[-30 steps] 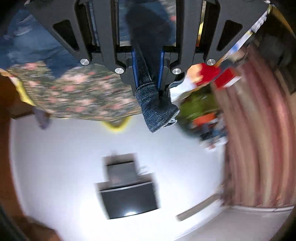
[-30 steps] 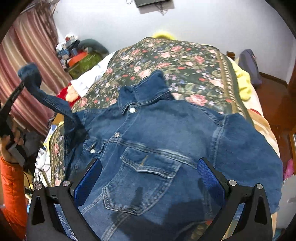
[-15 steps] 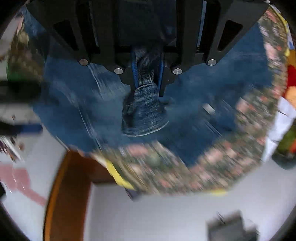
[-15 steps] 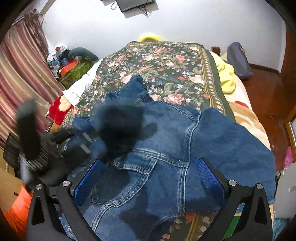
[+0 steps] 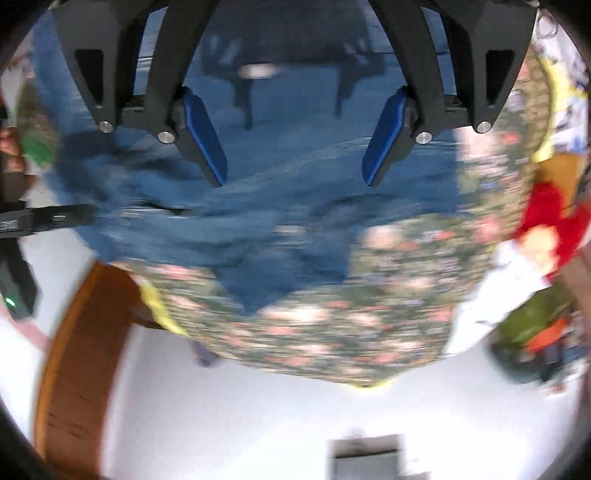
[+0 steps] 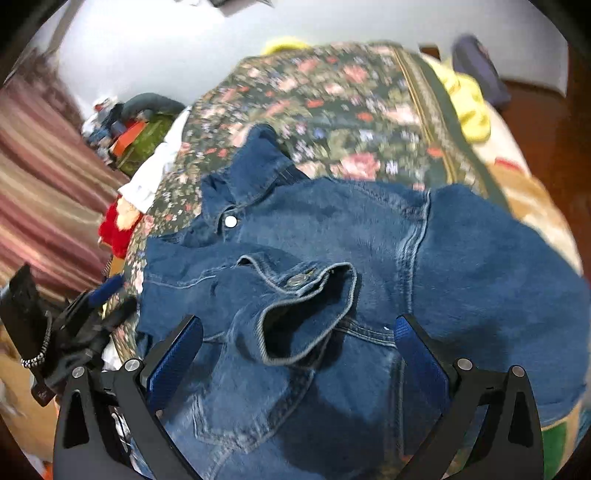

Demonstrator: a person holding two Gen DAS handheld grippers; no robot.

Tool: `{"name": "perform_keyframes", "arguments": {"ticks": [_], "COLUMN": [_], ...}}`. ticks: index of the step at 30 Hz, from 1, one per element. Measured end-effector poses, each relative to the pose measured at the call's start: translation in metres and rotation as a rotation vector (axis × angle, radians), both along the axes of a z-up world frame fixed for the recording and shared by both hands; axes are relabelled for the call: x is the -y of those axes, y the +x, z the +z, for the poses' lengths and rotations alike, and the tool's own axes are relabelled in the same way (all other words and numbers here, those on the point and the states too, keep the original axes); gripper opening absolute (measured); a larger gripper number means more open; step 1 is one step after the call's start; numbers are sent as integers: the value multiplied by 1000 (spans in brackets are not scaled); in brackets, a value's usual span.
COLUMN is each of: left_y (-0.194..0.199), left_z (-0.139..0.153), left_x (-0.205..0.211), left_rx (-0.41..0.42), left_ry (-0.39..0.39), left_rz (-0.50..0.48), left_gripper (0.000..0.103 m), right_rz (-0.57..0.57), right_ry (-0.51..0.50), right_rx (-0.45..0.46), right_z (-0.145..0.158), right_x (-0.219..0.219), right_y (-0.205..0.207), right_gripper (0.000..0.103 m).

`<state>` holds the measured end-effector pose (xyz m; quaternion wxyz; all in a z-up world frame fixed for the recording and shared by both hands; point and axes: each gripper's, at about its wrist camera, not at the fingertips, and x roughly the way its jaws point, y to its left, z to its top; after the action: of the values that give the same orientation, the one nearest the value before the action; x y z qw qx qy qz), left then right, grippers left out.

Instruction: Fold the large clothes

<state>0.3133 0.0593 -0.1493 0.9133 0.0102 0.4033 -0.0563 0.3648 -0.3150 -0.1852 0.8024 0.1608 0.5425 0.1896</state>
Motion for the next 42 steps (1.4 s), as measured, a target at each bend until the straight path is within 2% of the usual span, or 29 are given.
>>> {"name": "perform_keyframes", "arguments": {"ticks": [4,6,8,9,11,15,16,19,24,28,33,35,39,42], "left_y": [-2,-5,-10,-13,-18,-21,-21,-20,-4,18,31,30,28,29], "left_z": [-29,-47,-70,-80,-98,-118,-117,-98,-66,-79,-130,-137,-143,-146], "left_x": [-65,-91,-113,-120,-130,-138,-138,-135,-126,-115,-108,-107,-97,-96], "left_rx": [-58,-104,-159,-185,-229,-291,-292,-250,-166,-200,-307,-299,-277,-274], "left_ry": [110,123,117,110,97,72,59,16,34,70,104,106,172,195], "left_rz": [168,227,272,284,290,301,305,278,270,262,271,281,267,256], "left_gripper": [75,75,75,75,75,75,75,75,77,77,77,82,84,87], "right_rz": [-16,-27,-14,-6,8,48,66,105,145,119,74,62,68,113], "right_ry": [42,48,44,44,27,-89,-126,-213,-293,-287,-301,-325,-367,-448], "right_rx": [-108,-160,-183,-184,-170,-94,-49,115,300,326,243,205,177,187], "right_z": [-28,-42,-52,-54,-57,-45,-35,1,51,64,35,16,-17,-32], "right_x": [-5,-9,-16,-20,-27,-47,-53,-65,-82,-71,-43,-35,-26,-29], "right_y": [22,32,40,41,44,46,44,35,21,18,22,24,21,17], "right_gripper": [102,96,86,85,76,40,38,35,35,35,35,35,36,43]}}
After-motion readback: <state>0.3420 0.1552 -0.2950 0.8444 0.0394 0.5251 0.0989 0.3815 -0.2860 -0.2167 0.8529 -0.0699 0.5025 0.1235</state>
